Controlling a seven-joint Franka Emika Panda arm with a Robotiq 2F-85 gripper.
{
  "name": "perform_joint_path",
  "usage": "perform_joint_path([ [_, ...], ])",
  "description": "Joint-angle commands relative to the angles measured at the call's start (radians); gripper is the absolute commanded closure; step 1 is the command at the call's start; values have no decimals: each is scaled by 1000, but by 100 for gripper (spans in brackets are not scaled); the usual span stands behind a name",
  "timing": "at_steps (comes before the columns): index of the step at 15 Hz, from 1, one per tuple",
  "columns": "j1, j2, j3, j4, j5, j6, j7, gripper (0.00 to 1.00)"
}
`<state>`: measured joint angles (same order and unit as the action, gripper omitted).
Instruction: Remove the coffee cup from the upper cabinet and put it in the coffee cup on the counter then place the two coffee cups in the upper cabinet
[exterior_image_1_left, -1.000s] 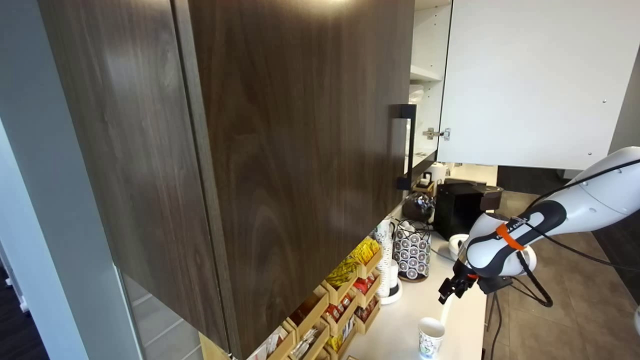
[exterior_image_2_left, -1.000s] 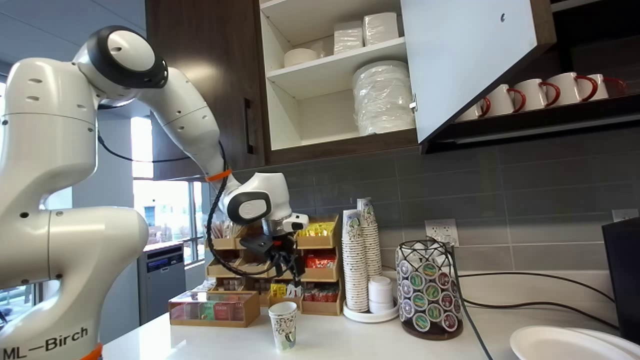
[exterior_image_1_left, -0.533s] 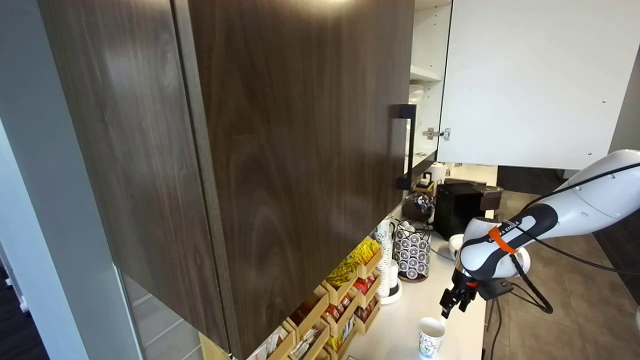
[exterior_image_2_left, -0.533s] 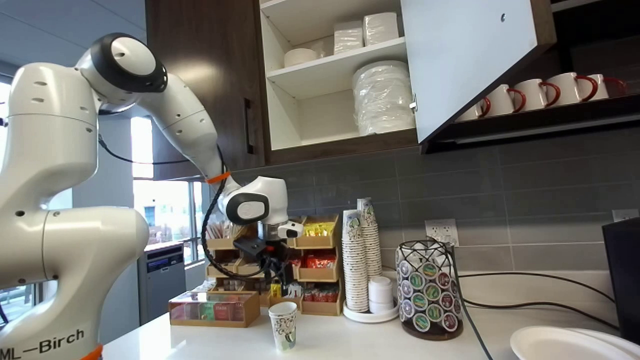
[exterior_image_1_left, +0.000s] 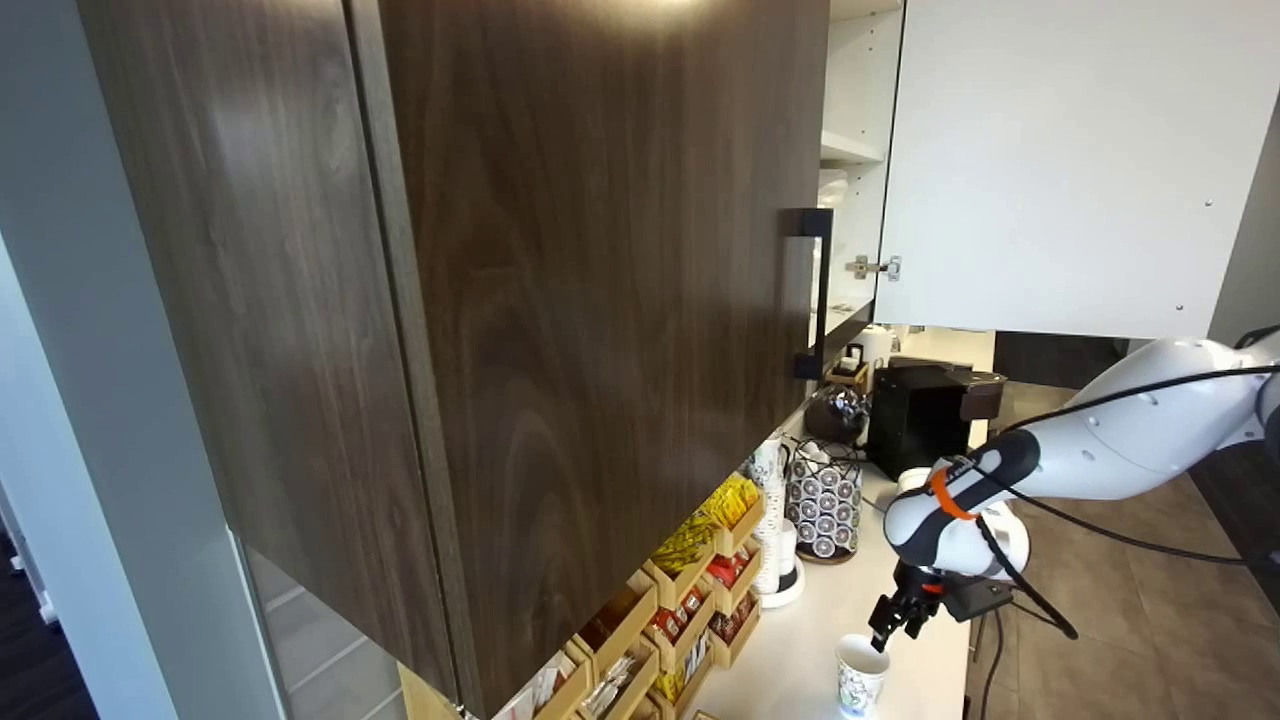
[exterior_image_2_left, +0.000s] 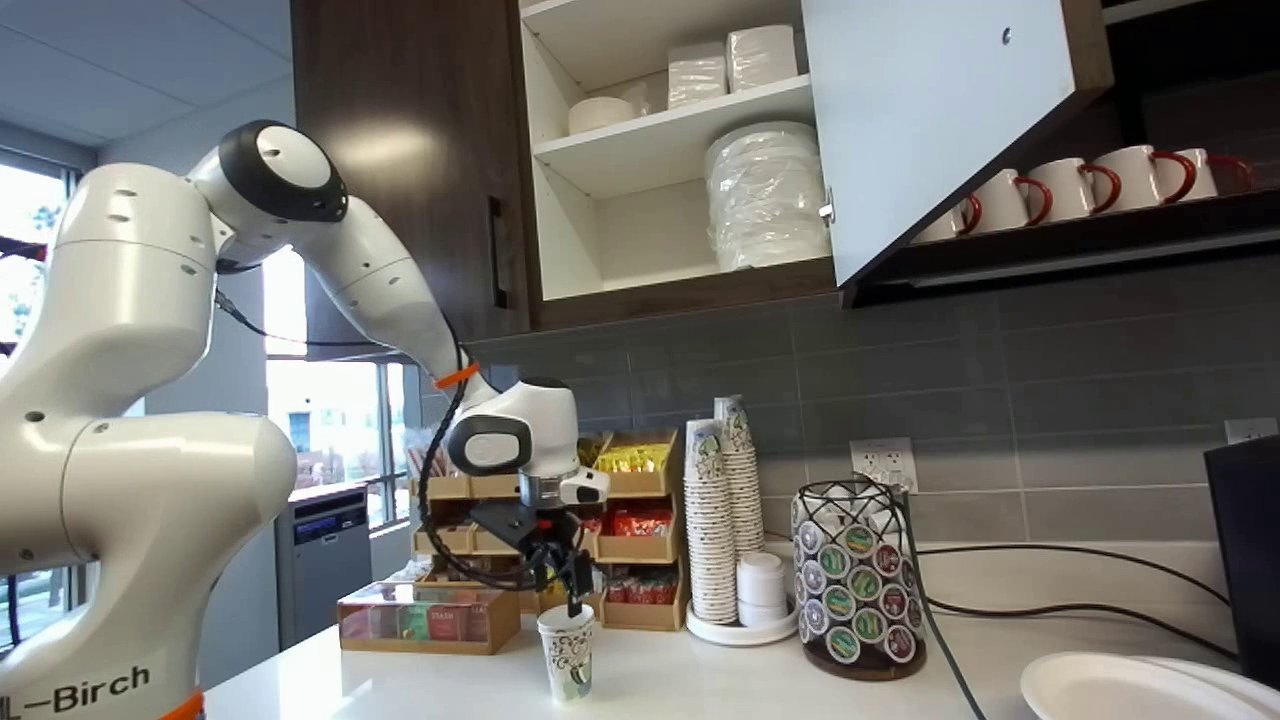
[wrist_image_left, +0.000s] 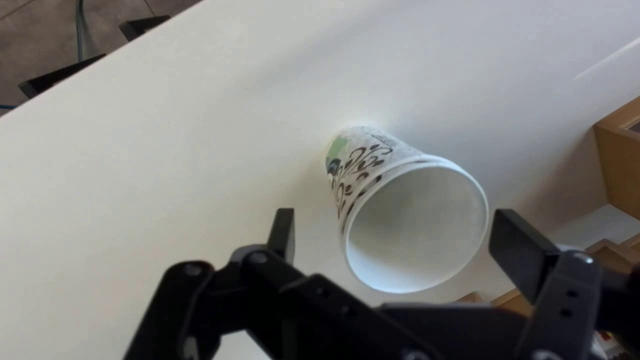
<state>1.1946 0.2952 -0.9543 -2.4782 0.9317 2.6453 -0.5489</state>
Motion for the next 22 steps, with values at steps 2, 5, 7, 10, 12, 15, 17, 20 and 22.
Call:
perform_joint_path([
  [2, -193, 224, 177, 159, 224, -15, -178, 0],
  [5, -274, 322, 243, 237, 280, -4, -220, 27],
  [7, -471, 284, 441, 261, 154, 110, -154, 29],
  [10, -602, 278, 565, 287, 104, 171, -139, 54],
  [12, -537, 308, 501, 306, 174, 149, -187, 69],
  [15, -582, 272, 534, 299, 182, 180, -210, 91],
  [17, -580, 236, 530, 283, 197, 189, -232, 100],
  [20, -577, 164, 527, 250, 230, 217, -282, 99],
  [22, -580, 110, 530, 224, 262, 247, -331, 99],
])
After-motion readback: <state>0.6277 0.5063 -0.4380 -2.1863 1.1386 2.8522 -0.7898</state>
